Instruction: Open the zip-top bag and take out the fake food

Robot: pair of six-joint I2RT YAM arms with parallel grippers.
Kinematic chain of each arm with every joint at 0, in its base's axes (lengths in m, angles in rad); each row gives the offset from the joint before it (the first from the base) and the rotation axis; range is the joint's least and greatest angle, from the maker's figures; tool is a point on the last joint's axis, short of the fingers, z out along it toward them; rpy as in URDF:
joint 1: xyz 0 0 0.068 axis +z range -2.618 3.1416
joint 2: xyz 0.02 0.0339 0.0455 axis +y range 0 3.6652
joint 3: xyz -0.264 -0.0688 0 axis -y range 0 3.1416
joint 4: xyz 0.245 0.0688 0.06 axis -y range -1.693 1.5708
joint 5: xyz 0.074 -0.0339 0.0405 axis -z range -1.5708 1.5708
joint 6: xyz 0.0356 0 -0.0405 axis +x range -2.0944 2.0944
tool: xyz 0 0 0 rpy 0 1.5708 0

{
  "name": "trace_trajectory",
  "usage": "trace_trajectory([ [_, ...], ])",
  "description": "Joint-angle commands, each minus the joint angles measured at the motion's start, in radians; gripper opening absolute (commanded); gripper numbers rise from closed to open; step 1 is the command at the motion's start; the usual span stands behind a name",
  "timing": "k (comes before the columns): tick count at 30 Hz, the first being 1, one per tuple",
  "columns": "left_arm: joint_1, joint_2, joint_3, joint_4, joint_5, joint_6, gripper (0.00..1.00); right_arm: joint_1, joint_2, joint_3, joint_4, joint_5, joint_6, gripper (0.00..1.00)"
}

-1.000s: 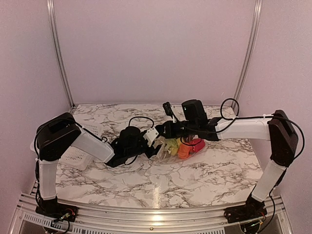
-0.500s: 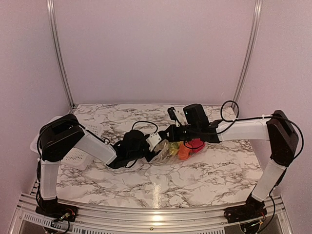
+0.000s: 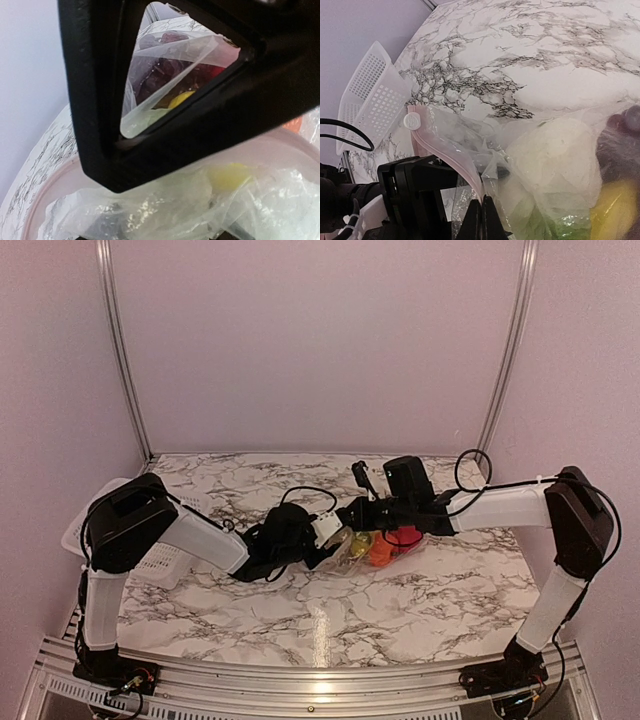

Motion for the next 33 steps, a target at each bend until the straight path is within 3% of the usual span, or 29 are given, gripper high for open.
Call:
trace_trajectory([
  [1,-0.039,0.057,0.023,-0.111,-0.1,0.07,0.54,-0.014,-0.01,-0.001,0.033,-0.027,0.003,0.0],
  [7,-0.06,0.08,0.049,-0.174,-0.205,0.12,0.44,-0.019,-0.011,-0.011,0.041,-0.033,0.011,0.0],
  [17,-0.073,0.005,-0.069,-0.031,-0.213,0.137,0.01,-0.023,-0.012,-0.029,0.047,-0.039,0.01,0.0],
  [21,-0.086,-0.075,-0.126,-0.019,-0.154,0.132,0.0,-0.022,-0.02,-0.035,0.068,-0.055,0.008,0.0],
  [33,-0.082,-0.349,-0.277,-0.079,0.045,-0.128,0.0,-0.023,-0.046,-0.064,0.133,-0.073,0.003,0.0],
])
